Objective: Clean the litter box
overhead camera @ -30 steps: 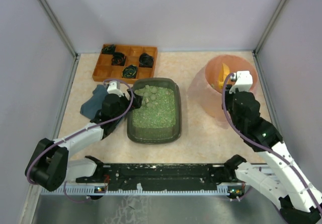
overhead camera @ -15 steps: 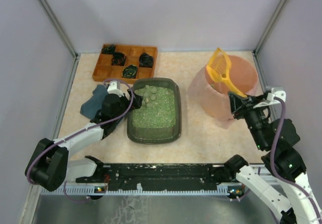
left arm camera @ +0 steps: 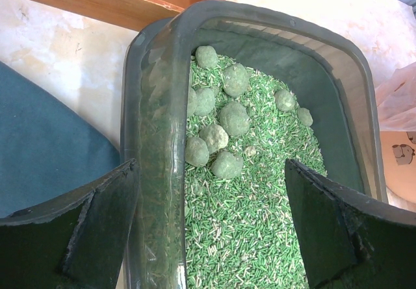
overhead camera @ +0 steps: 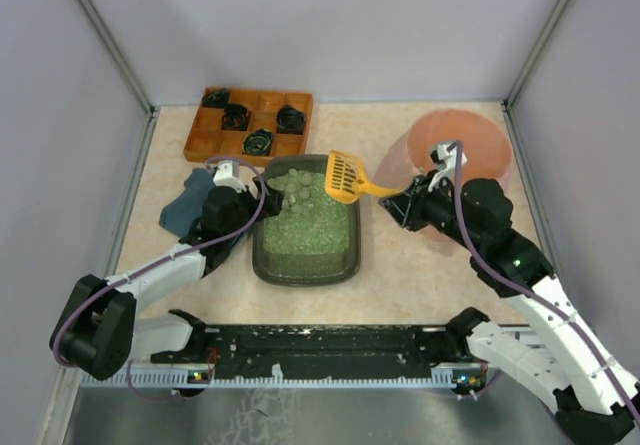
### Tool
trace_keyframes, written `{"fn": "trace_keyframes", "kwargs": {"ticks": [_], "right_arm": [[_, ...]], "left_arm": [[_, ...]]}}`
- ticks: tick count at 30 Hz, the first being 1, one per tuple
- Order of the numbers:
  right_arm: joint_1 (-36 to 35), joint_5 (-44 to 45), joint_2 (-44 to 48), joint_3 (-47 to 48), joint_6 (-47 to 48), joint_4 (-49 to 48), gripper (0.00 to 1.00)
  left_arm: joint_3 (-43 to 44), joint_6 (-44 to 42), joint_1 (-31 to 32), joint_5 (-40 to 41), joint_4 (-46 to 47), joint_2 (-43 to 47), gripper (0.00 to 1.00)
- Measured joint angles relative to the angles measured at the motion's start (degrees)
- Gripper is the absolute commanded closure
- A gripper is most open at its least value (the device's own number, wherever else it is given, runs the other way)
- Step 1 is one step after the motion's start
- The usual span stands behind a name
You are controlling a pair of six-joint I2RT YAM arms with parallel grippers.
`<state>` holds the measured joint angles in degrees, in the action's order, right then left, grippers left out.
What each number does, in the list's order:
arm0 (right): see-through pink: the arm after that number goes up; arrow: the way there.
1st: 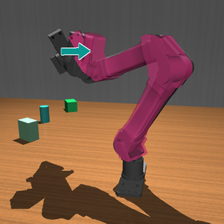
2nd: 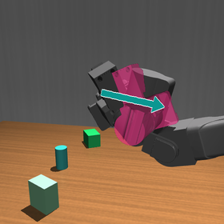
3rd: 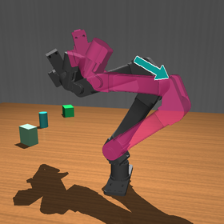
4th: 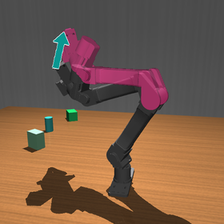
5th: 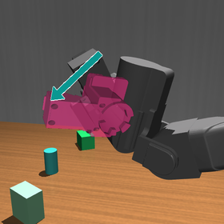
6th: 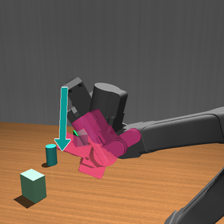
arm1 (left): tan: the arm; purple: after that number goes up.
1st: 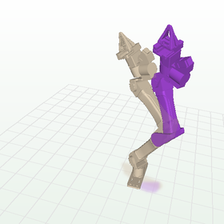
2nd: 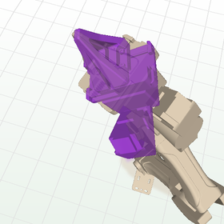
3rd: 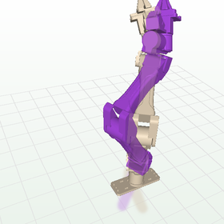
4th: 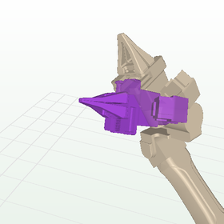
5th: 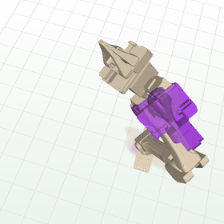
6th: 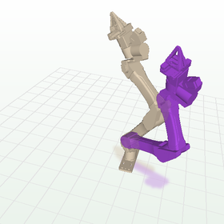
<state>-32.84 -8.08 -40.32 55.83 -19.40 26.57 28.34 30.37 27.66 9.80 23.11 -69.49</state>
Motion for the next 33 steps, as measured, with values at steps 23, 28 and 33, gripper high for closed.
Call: {"fn": "trace_keyframes", "kwargs": {"ticks": [23,28,33], "right_arm": [[-18.53,25.18,-9.86,-8.61,-38.14,-6.71,1.00],[-19.06,28.35,-13.94,-6.95,-45.59,-2.89,1.00],[-21.09,29.49,-20.41,-2.45,-51.25,3.10,1.00]], "left_arm": [[0.00,-0.22,0.00,0.04,0.00,0.00,0.05],[0.00,-0.22,0.00,0.02,0.00,0.00,0.05],[0.00,-0.22,0.00,0.02,0.00,0.00,0.05]]}}
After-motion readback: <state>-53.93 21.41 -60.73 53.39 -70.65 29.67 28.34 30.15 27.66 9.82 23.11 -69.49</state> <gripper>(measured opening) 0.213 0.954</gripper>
